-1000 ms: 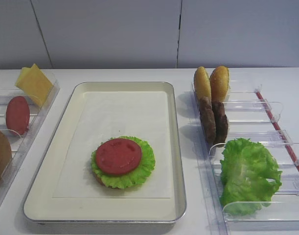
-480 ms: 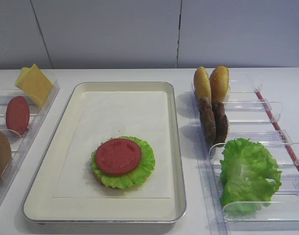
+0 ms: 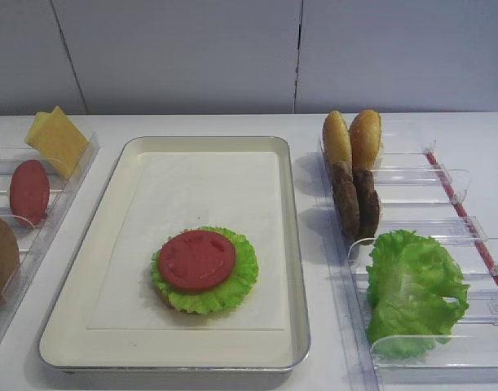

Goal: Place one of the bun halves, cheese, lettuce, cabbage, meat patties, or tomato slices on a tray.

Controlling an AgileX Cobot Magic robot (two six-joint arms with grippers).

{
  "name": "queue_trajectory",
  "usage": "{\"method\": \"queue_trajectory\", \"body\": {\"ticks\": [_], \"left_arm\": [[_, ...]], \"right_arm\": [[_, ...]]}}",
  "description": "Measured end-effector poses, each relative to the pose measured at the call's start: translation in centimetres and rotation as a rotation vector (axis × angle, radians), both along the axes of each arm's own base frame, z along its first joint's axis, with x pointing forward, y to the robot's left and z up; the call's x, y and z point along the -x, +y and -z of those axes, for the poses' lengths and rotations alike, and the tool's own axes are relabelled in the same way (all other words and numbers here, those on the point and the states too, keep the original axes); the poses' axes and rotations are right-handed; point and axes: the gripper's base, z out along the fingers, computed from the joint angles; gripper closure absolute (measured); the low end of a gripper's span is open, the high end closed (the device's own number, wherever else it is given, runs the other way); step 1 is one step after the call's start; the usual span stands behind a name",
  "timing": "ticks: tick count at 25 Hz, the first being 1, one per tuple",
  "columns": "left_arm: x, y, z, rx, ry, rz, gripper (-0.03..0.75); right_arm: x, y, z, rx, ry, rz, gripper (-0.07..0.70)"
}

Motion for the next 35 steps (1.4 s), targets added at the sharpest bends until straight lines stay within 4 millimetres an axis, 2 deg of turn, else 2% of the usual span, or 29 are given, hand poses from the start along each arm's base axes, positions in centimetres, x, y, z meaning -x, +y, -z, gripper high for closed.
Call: {"method": "queue_trajectory", "body": {"ticks": [35], "left_arm": [[0.00,0.00,0.00,0.000,0.000,0.000,0.286]], "right_arm": [[0.00,0.00,0.00,0.000,0.000,0.000,0.108]]}}
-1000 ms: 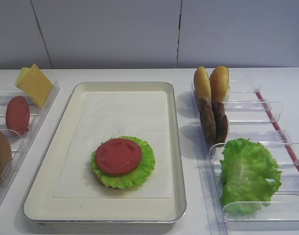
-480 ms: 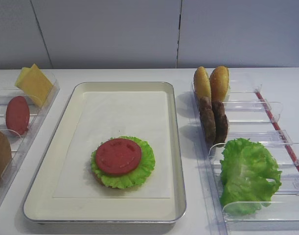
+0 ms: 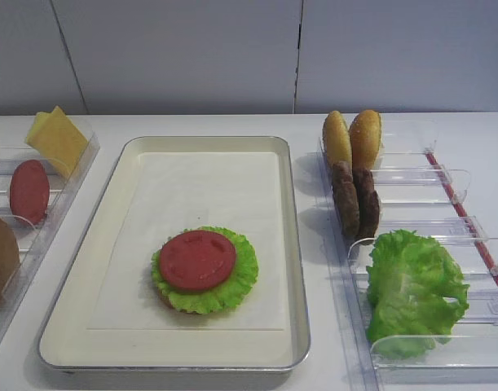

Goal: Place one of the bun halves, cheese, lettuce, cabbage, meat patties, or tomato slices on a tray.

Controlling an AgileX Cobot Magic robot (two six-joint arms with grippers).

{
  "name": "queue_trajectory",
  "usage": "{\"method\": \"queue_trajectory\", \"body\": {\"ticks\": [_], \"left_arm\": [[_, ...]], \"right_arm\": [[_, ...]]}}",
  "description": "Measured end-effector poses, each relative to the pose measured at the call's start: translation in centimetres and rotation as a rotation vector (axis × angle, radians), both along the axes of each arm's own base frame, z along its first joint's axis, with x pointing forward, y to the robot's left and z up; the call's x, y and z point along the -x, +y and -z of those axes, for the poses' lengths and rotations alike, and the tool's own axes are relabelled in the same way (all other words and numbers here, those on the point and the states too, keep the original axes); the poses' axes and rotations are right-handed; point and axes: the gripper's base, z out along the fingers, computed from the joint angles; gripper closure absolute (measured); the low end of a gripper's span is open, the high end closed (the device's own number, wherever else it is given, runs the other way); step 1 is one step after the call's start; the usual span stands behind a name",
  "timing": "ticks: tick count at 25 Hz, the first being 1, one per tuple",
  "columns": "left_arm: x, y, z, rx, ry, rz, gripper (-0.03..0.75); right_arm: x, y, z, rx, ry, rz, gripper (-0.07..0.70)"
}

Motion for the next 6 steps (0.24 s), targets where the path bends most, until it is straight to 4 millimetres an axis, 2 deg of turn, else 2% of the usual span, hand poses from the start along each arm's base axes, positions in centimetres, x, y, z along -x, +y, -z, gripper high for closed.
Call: {"method": "queue_trajectory", "body": {"ticks": [6], "left_arm": [[0.00,0.00,0.00,0.000,0.000,0.000,0.286]], "right_arm": [[0.00,0.00,0.00,0.000,0.000,0.000,0.108]]}}
